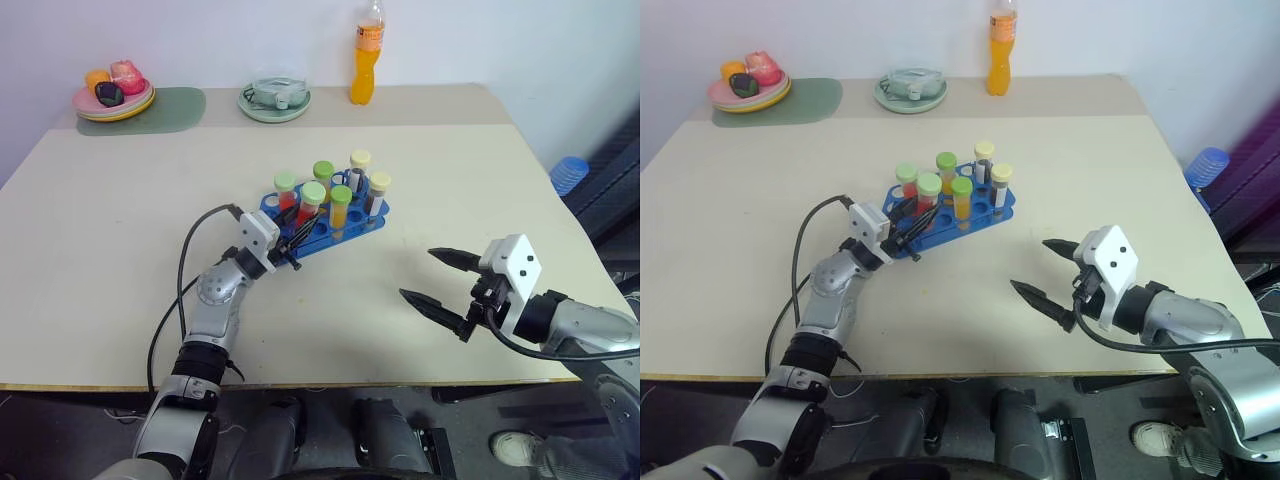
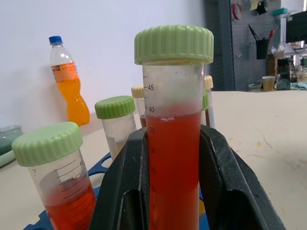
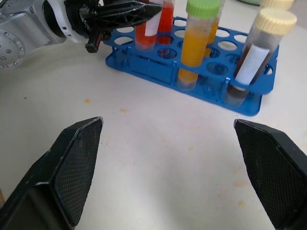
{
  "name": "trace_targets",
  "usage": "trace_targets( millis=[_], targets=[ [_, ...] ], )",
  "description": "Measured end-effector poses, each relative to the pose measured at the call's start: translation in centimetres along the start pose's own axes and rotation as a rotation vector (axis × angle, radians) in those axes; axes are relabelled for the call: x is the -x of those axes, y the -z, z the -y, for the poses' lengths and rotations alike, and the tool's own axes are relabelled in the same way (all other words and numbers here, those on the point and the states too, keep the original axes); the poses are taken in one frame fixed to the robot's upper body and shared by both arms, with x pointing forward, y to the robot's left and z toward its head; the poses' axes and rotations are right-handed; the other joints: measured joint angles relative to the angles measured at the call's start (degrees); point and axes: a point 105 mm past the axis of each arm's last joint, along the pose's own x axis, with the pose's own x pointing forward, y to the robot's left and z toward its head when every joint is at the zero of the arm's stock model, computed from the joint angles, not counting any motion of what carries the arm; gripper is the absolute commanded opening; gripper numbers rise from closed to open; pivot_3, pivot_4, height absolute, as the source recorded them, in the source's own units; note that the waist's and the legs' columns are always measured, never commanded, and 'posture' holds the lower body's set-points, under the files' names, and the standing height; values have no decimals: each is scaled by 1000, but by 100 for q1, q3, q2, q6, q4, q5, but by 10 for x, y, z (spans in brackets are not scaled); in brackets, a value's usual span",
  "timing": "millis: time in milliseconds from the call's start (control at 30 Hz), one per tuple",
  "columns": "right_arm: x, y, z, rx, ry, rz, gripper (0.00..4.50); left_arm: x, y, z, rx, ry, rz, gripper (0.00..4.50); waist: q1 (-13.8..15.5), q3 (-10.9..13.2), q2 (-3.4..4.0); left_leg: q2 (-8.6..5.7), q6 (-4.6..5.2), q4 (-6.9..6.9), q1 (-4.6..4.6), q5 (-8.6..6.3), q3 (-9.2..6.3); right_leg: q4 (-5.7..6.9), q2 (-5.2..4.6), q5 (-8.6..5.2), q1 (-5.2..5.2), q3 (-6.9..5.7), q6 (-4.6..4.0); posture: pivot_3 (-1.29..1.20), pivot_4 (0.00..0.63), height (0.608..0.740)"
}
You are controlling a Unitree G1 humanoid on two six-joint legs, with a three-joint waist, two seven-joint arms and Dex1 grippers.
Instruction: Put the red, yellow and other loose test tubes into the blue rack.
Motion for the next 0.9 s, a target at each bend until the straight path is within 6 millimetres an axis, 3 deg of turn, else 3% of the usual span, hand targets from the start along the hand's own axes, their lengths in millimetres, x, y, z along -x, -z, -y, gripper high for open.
trace_targets(
  millis=[367, 567, 900],
  targets=[
    [2, 4, -2, -30, 47, 63, 4500, -2, 1, 2, 59, 31, 26, 765, 112, -2, 0, 0, 1, 1, 0, -1, 1, -1, 1, 0, 1, 1, 1, 0, 150, 740],
    [6, 19, -3, -61, 84, 56, 4500, 1, 6, 2, 87, 39, 15, 765, 111, -4, 2, 0, 2, 1, 1, -1, 1, -1, 2, 0, 1, 1, 1, 0, 150, 740],
    [7, 18, -3, -53, 88, 71, 4500, 5, 13, 7, 117, 75, -3, 765, 111, -5, 4, 0, 2, 1, 1, -1, 1, 0, 2, 0, 1, 1, 1, 0, 150, 740]
  ],
)
